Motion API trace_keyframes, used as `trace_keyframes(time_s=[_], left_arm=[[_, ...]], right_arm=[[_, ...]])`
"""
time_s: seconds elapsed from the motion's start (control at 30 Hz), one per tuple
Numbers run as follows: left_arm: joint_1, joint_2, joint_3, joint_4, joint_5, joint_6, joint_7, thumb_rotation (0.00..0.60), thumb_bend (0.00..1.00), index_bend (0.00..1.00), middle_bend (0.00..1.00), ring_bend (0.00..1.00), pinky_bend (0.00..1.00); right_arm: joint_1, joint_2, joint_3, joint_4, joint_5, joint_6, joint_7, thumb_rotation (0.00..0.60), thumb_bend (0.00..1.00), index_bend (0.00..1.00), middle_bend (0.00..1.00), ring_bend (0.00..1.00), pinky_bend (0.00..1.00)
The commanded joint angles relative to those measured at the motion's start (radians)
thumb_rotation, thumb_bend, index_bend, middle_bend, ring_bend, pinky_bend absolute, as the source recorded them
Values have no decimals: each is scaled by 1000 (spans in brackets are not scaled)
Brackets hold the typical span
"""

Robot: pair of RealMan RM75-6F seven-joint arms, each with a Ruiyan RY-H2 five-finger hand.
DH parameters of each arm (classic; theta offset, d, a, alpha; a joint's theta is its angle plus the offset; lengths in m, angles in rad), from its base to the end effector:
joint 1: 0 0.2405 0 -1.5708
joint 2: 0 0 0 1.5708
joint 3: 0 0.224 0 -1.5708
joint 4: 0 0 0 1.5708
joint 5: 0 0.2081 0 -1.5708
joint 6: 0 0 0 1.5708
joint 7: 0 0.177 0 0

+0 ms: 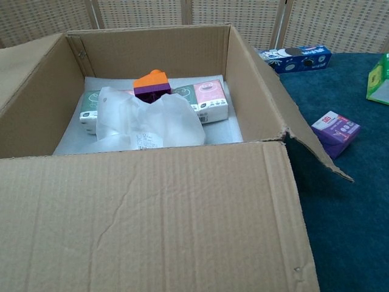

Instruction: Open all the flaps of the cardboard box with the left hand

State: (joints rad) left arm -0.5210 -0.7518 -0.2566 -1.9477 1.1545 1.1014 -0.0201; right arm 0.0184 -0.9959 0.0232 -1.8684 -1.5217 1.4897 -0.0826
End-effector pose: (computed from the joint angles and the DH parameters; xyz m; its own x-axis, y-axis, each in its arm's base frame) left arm -0.1541 0.3347 0.2025 0.3225 0.0462 0.9454 0.9339 -0.1787 -0.3098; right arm -0.2516 -0.1858 0.1542 0.3494 -0.0557 0.9353 -0.9362 0.0200 0.3509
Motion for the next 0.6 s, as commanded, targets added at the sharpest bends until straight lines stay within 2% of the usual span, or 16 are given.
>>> trace_keyframes(time_s=[0.03,0.13,0.27,0.4,0.6], left_arm=[[80,-12,51,58,87,88,-45,600,0,130,0,0,109],[134,-34,81,95,137,148,-87,600,0,119,0,0,90],[265,-109,171,191,227,281,-136,600,0,111,0,0,77],[321,-164,198,252,258,351,-146,600,0,108,0,0,71],[388,-213,227,282,297,434,-158,600,0,108,0,0,48]], right_arm=[[0,-1,1,2,0,2,-3,600,0,0,0,0,0],[1,-3,6,7,6,3,-10,600,0,0,0,0,0],[-3,-9,19,17,16,23,-25,600,0,0,0,0,0],[-9,-19,31,25,20,52,-60,600,0,0,0,0,0],[-15,-15,39,22,33,64,-67,600,0,0,0,0,0]])
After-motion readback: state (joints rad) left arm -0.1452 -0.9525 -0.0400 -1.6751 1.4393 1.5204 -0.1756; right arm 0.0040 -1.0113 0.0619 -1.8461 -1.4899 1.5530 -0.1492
